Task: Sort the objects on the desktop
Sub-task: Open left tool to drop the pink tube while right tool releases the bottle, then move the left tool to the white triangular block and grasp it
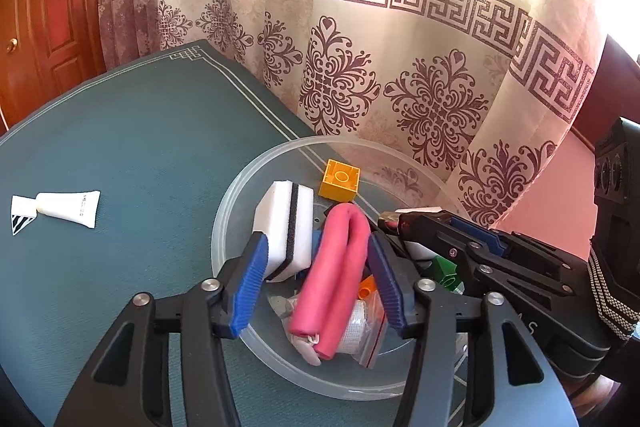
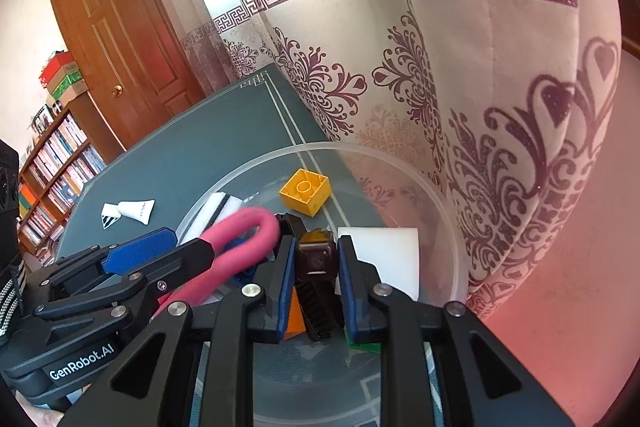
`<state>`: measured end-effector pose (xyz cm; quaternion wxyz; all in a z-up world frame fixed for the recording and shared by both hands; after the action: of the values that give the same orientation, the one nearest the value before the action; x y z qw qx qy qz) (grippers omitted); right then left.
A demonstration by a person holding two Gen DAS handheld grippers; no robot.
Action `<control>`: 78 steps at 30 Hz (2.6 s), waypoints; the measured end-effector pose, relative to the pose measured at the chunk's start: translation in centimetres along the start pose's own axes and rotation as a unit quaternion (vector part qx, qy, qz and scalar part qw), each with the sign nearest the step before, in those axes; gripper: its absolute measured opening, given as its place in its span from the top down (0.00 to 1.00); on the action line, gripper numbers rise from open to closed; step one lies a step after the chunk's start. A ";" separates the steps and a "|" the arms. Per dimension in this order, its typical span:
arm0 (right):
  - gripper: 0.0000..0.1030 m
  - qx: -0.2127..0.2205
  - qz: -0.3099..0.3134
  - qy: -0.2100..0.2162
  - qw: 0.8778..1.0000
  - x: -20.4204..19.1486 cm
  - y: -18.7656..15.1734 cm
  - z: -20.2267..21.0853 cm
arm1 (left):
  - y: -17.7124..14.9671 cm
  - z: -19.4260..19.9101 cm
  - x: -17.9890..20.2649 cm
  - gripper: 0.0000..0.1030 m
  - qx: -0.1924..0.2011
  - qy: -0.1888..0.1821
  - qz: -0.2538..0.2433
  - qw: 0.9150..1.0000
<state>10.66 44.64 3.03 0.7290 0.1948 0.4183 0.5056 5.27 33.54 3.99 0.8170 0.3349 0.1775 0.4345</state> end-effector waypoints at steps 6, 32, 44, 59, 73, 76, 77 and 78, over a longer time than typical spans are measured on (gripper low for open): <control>0.59 0.012 0.008 0.001 1.000 -0.4 0.2 0.5 | 0.1 0.6 -0.7 0.44 0.007 0.002 0.010 1.000; 0.22 0.031 0.070 -0.007 0.997 -3.6 -0.3 0.4 | -1.4 0.9 -9.3 0.44 0.001 0.077 0.093 0.993; 0.21 0.029 0.096 -0.005 0.995 -6.2 -0.9 0.0 | -1.9 2.3 -14.7 0.30 0.032 0.153 0.112 0.981; 0.21 0.013 0.146 0.023 0.989 -12.4 -1.6 -3.1 | -3.4 3.0 -22.0 0.30 0.019 0.196 0.140 0.970; 0.20 -0.032 0.173 0.069 0.982 -18.0 -3.0 -8.0 | -3.6 1.8 -30.3 0.30 0.017 0.239 0.102 0.965; 0.20 -0.046 0.169 0.075 0.982 -18.7 -3.3 -9.2 | -3.1 1.2 -30.8 0.30 0.021 0.240 0.065 0.968; 0.20 -0.050 0.167 0.076 0.982 -18.8 -3.4 -9.6 | -3.0 1.0 -30.9 0.30 0.020 0.238 0.053 0.970; 0.20 -0.055 0.165 0.077 0.982 -18.9 -3.5 -9.9 | -2.8 0.6 -30.9 0.30 0.019 0.235 0.041 0.971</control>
<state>2.02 24.80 2.64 0.6106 0.1812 0.4073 0.6546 -9.97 6.60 2.46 0.7271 0.2464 0.3588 0.5310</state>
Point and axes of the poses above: each gripper's, at about its wrist camera, not at the fingertips, and z roughly against the way its jaws point, x to its right, y to its top, the point moved 6 cm from there along -z, roughly the way its jaws point, and after that the axes turned 10 degrees about y, right-handed, at the moved point
